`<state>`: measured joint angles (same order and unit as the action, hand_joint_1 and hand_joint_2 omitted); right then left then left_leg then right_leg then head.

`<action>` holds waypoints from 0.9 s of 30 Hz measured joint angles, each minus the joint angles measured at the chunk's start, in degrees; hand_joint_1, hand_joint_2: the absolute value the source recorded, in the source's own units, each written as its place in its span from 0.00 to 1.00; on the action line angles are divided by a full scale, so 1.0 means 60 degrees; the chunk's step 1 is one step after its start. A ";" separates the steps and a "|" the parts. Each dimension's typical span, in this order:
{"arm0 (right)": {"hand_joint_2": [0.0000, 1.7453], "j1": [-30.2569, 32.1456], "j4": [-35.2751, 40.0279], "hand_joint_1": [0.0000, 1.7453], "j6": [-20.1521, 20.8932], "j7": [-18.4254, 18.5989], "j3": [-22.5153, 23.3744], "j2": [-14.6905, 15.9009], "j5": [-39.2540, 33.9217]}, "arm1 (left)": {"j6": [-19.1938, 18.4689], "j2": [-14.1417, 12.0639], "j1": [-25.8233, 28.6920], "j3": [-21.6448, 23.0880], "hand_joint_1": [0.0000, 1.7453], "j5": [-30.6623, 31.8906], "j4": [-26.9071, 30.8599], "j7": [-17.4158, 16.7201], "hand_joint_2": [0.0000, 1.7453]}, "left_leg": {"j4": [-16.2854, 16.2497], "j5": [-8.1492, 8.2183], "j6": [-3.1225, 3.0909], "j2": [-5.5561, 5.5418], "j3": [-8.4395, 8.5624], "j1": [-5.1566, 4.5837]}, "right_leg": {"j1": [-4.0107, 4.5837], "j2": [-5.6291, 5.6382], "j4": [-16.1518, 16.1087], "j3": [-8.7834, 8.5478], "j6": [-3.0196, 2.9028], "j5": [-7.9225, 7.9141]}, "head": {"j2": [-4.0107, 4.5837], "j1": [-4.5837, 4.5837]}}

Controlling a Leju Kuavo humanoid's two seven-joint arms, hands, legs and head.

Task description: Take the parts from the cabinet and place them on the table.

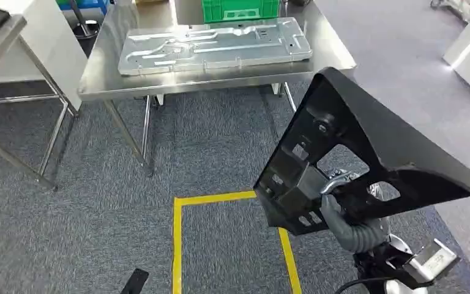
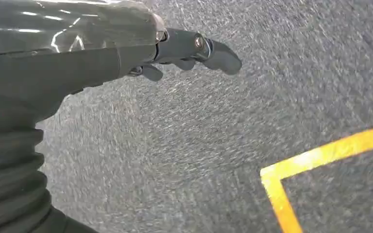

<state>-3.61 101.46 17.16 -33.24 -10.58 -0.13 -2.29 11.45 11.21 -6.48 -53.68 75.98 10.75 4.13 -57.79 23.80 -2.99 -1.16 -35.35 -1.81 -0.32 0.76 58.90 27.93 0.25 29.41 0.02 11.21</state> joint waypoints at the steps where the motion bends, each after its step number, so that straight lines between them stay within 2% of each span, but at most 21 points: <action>1: 1.00 -0.0030 0.0037 1.00 0.0000 0.0021 0.0007 0.0003 0.0036 | 0.0000 0.0022 -0.0037 0.0004 0.00 0.0007 0.0000 0.0000 1.00 | 0.0095 -0.0043 0.0006 -0.0018 0.0207 0.0100 | 0.0046 -0.0003 0.0119 0.0043 0.0030 0.0087 | 0.0000 0.0010; 2: 1.00 -0.0035 0.0051 1.00 0.0007 0.0025 0.0022 0.0000 0.0051 | 0.0007 0.0033 -0.0068 0.0004 0.00 0.0011 0.0000 0.0000 1.00 | 0.0125 -0.0070 -0.0009 -0.0019 0.0279 0.0117 | 0.0038 -0.0020 0.0396 0.0119 0.0065 0.0159 | 0.0000 -0.0015; 5: 1.00 -0.0027 0.0088 1.00 0.0029 0.0044 0.0062 0.0003 0.0065 | 0.0007 0.0040 -0.0114 0.0004 0.00 0.0011 0.0000 0.0015 1.00 | 0.0124 -0.0010 -0.0021 -0.0129 0.0290 0.0162 | -0.0077 -0.0031 0.2054 0.1204 0.0208 0.0981 | 0.0000 -0.0019; 6: 1.00 -0.0014 0.0088 1.00 0.0037 0.0047 0.0062 0.0003 0.0069 | 0.0000 0.0047 -0.0092 0.0004 0.00 0.0011 0.0000 0.0029 1.00 | 0.0123 0.0028 0.0011 -0.0204 0.0303 0.0188 | -0.0120 -0.0035 0.2409 0.1523 0.0277 0.1293 | 0.0000 -0.0019; 7: 1.00 -0.0001 0.0088 1.00 0.0044 0.0047 0.0062 0.0003 0.0076 | -0.0011 0.0058 -0.0068 0.0004 0.00 0.0011 0.0000 0.0036 1.00 | 0.0120 0.0069 0.0048 -0.0276 0.0336 0.0224 | -0.0162 -0.0038 0.2423 0.1684 0.0324 0.1370 | 0.0000 -0.0015; 8: 1.00 0.0007 0.0088 1.00 0.0044 0.0047 0.0062 0.0003 0.0080 | -0.0022 0.0073 -0.0055 0.0004 0.00 0.0011 0.0000 0.0047 1.00 | 0.0111 0.0115 0.0098 -0.0383 0.0392 0.0269 | -0.0201 -0.0038 0.2101 0.1663 0.0373 0.1134 | 0.0000 -0.0019; 10: 1.00 0.0022 0.0088 1.00 0.0044 0.0047 0.0066 0.0003 0.0087 | -0.0047 0.0084 -0.0071 0.0004 0.00 0.0011 0.0000 0.0055 1.00 | 0.0067 0.0221 0.0234 -0.0593 0.0522 0.0368 | -0.0293 0.0075 0.0697 0.1225 0.0502 -0.0081 | 0.0000 -0.0019; 11: 1.00 0.0034 0.0081 1.00 0.0044 0.0047 0.0069 0.0003 0.0094 | -0.0047 0.0084 -0.0076 0.0004 0.00 0.0011 0.0000 0.0055 1.00 | 0.0050 0.0276 0.0301 -0.0679 0.0459 0.0382 | -0.0390 0.0469 -0.0014 0.1025 0.0579 -0.0671 | 0.0000 -0.0022; 12: 1.00 0.0058 0.0062 1.00 0.0044 0.0047 0.0084 0.0003 0.0098 | -0.0051 0.0080 -0.0095 0.0004 0.00 0.0011 0.0000 0.0055 1.00 | -0.0053 0.0320 0.0368 -0.0772 0.0481 0.0385 | -0.0319 0.0636 -0.0062 0.1110 0.0518 -0.0416 | 0.0000 -0.0022; 13: 1.00 0.0074 0.0059 1.00 0.0044 0.0047 0.0087 0.0003 0.0131 | -0.0055 0.0084 -0.0102 0.0004 0.00 0.0007 0.0000 0.0055 1.00 | -0.0002 0.0327 0.0449 -0.0878 0.0384 0.0389 | -0.0275 0.0587 0.0013 0.1128 0.0305 -0.0277 | 0.0000 -0.0018; 14: 1.00 0.0094 0.0066 1.00 0.0044 0.0044 0.0087 0.0000 0.0142 | -0.0058 0.0088 -0.0082 0.0004 0.00 0.0007 0.0000 0.0055 1.00 | -0.0059 0.0307 0.0528 -0.0930 0.0369 0.0403 | -0.0254 0.0500 -0.0022 0.1149 0.0219 -0.0582 | 0.0000 -0.0022; 16: 1.00 0.0093 0.0062 1.00 0.0044 0.0044 0.0087 -0.0008 0.0182 | -0.0058 0.0087 -0.0054 0.0004 0.00 0.0007 0.0000 0.0055 1.00 | -0.0133 0.0331 0.0620 -0.0928 0.0358 0.0411 | -0.0271 0.0268 -0.0028 0.1051 0.0039 -0.0599 | 0.0000 -0.0019; 17: 1.00 0.0070 0.0062 1.00 0.0044 0.0044 0.0091 -0.0022 0.0193 | -0.0058 0.0084 -0.0057 0.0004 0.00 0.0007 0.0000 0.0055 1.00 | -0.0293 0.0455 0.0637 -0.0534 0.0317 0.0401 | -0.0238 0.0154 -0.0051 0.1000 -0.0009 -0.0593 | 0.0000 -0.0019; 18: 1.00 0.0073 0.0066 1.00 0.0044 0.0040 0.0095 -0.0026 0.0197 | -0.0058 0.0084 -0.0095 0.0004 0.00 0.0007 0.0000 0.0055 1.00 | -0.0705 0.0701 0.0648 -0.0189 0.0100 0.0374 | -0.0212 0.0058 -0.0050 0.0968 -0.0061 -0.0566 | 0.0000 -0.0019; 19: 1.00 0.0076 0.0062 1.00 0.0040 0.0036 0.0098 -0.0022 0.0200 | -0.0062 0.0084 -0.0128 0.0007 0.00 0.0007 0.0000 0.0055 1.00 | -0.1403 0.1054 0.0668 -0.0015 -0.0276 0.0393 | -0.0169 -0.0087 -0.0048 0.0956 -0.0106 -0.0536 | 0.0000 -0.0019; 21: 1.00 0.0078 0.0055 1.00 0.0048 0.0036 0.0102 -0.0026 0.0204 | -0.0069 0.0095 -0.0119 0.0011 0.00 0.0007 0.0000 0.0058 1.00 | -0.2829 0.1624 0.0685 0.0104 -0.1071 0.0414 | -0.0101 -0.0344 -0.0042 0.0943 -0.0165 -0.0476 | 0.0000 -0.0019; 22: 1.00 0.0079 0.0048 1.00 0.0051 0.0036 0.0098 -0.0026 0.0215 | -0.0069 0.0095 -0.0096 0.0007 0.00 0.0007 0.0000 0.0058 1.00 | -0.3008 0.1594 0.0680 0.0121 -0.1209 0.0413 | -0.0080 -0.0439 -0.0041 0.0918 -0.0172 -0.0451 | 0.0000 -0.0019; 23: 1.00 0.0079 0.0044 1.00 0.0047 0.0036 0.0098 -0.0029 0.0233 | -0.0069 0.0095 -0.0085 0.0007 0.00 0.0007 0.0000 0.0058 1.00 | -0.2763 0.1374 0.0649 0.0125 -0.1126 0.0410 | -0.0059 -0.0517 -0.0041 0.0872 -0.0176 -0.0417 | 0.0000 -0.0019; 24: 1.00 0.0071 0.0044 1.00 0.0022 0.0036 0.0106 -0.0037 0.0266 | -0.0069 0.0095 -0.0081 0.0007 0.00 -0.0007 0.0000 0.0058 1.00 | -0.2114 0.0983 0.0606 0.0131 -0.0837 0.0404 | -0.0038 -0.0529 -0.0041 0.0813 -0.0152 -0.0371 | 0.0000 -0.0019; 26: 1.00 0.0016 0.0044 1.00 0.0018 0.0033 0.0109 -0.0073 0.0306 | -0.0051 0.0095 -0.0077 0.0007 0.00 -0.0007 0.0000 0.0080 1.00 | -0.0407 0.0079 0.0409 0.0221 -0.0017 0.0335 | -0.0002 -0.0645 -0.0049 0.0681 -0.0138 -0.0297 | 0.0000 -0.0019; 27: 1.00 -0.0009 0.0044 1.00 0.0018 0.0029 0.0109 -0.0095 0.0313 | -0.0044 0.0076 -0.0087 0.0007 0.00 -0.0004 0.0000 0.0076 1.00 | -0.0248 0.0301 0.0403 0.0326 0.0023 0.0266 | 0.0028 -0.0694 -0.0052 0.0666 -0.0108 -0.0289 | 0.0000 -0.0022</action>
<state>-3.66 101.72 17.27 -33.07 -9.92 -0.70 -0.41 11.19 11.67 -7.00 -53.64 75.95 10.75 4.59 -59.28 25.61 -0.57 0.80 -35.21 -0.22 -0.15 -3.40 58.59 31.92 -0.39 27.67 0.02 11.08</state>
